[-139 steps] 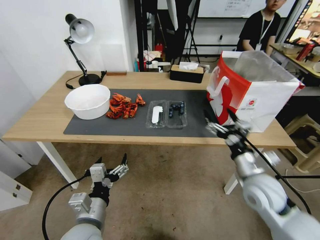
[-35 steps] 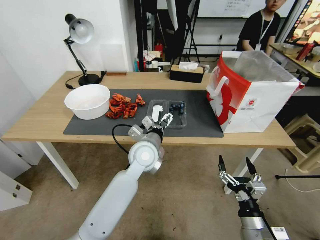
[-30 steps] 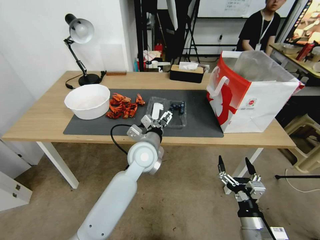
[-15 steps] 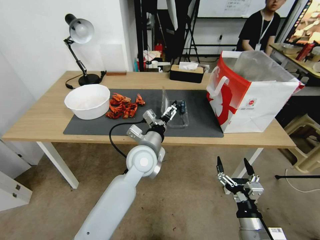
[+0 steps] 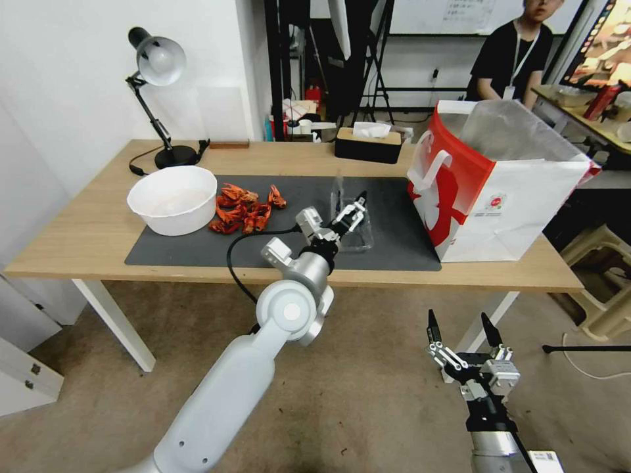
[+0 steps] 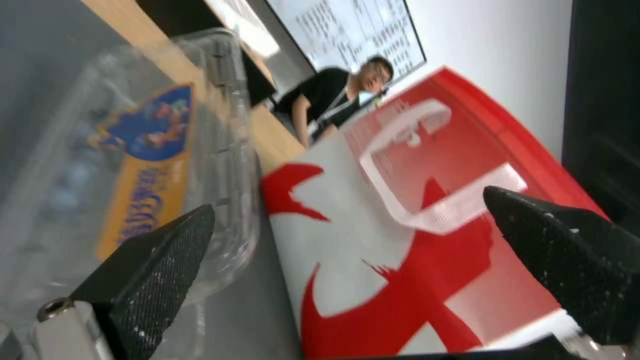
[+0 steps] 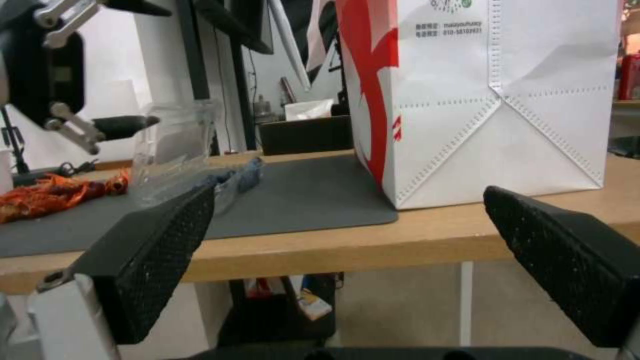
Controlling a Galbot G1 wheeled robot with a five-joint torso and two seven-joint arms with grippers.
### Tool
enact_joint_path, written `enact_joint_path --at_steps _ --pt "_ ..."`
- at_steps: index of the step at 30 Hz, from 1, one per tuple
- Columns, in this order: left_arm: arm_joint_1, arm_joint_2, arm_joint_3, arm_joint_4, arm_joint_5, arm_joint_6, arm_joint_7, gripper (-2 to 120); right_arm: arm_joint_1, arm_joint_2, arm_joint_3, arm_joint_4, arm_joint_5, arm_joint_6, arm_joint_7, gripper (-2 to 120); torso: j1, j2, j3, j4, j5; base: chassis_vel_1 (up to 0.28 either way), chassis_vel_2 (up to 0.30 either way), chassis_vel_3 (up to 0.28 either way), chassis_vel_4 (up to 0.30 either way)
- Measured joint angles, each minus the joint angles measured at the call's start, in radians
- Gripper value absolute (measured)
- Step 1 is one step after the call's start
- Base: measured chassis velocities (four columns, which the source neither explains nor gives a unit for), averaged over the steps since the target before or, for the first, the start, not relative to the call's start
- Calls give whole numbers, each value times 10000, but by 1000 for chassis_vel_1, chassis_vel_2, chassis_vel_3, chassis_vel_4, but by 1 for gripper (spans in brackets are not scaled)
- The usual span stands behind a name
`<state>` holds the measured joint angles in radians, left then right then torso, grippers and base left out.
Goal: Close the takeout container lid, then place the container into the takeout bag.
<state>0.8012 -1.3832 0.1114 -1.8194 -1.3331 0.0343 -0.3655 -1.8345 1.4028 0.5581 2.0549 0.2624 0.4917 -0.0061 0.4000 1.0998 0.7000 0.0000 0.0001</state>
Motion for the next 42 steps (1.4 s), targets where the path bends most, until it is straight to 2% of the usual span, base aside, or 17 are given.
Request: enact_joint_path --at_steps 7,10,13,14,20,21,22,24,26,27,28,30,31,33,34,37,42 --pt "-325 -142 282 412 -227 197 -261 100 -34 42 -1 -28 -94 59 -4 100 0 0 0 0 0 0 0 0 0" --pt "-518 -218 377 736 -530 409 -580 98 -65 45 3 -26 -102 65 -20 100 0 0 0 1 0 0 0 0 0" --pt "-627 -238 400 946 -653 643 -1012 85 -146 0 0 139 29 29 -191 100 0 0 0 0 0 0 0 0 0" --pt "-627 -238 400 946 -653 643 -1012 85 -146 0 0 139 29 29 -191 100 0 0 0 0 0 0 0 0 0" --pt "-665 -144 411 952 -648 939 -1654 64 -174 -327 39 705 758 -402 -562 100 0 0 0 0 0 0 0 0 0" --pt "-665 -144 411 952 -648 939 -1654 64 -174 -327 39 705 758 -402 -562 100 0 0 0 0 0 0 0 0 0" --pt "-667 -97 411 948 -619 1016 -1797 55 -158 -499 122 950 1141 -617 -763 100 0 0 0 0 0 0 0 0 0" --pt "-667 -69 411 940 -590 1077 -1898 52 -122 -658 231 1136 1476 -809 -922 100 0 0 0 1 -1 0 0 0 0" --pt "-667 -32 430 926 -499 1246 -2180 40 71 -1199 649 1601 2572 -1454 -1282 100 0 0 0 0 0 0 0 0 0" --pt "-667 -32 430 926 -499 1246 -2180 40 71 -1199 649 1601 2572 -1454 -1282 100 0 0 0 0 0 0 0 0 0" --pt "-664 -33 448 924 -434 1324 -2383 35 273 -1598 936 1844 3395 -1908 -1317 100 0 0 0 -1 0 0 0 0 0" --pt "-665 -39 466 940 -346 1367 -2555 25 678 -2154 1254 2083 4598 -2532 -1115 100 0 1 0 0 0 0 0 0 0" --pt "-665 -39 466 940 -346 1367 -2555 25 678 -2154 1254 2083 4598 -2532 -1115 100 0 1 0 0 0 0 0 0 0" --pt "-682 -7 471 942 -320 1393 -2676 14 1461 -2779 1406 2234 6258 -3327 -488 100 0 2 1 -1 0 0 0 0 0" --pt "-682 -7 471 942 -320 1393 -2676 14 1461 -2779 1406 2234 6258 -3327 -488 100 0 2 1 -1 0 0 0 0 0" --pt "-718 51 447 946 -322 1397 -2769 0 2787 -3516 1187 2025 7827 -4211 254 100 0 2 1 0 1 0 0 0 0" --pt "-720 100 383 945 -333 1392 -2817 0 4243 -4211 415 1333 8868 -4981 918 100 1 1 1 2 1 0 0 0 0"
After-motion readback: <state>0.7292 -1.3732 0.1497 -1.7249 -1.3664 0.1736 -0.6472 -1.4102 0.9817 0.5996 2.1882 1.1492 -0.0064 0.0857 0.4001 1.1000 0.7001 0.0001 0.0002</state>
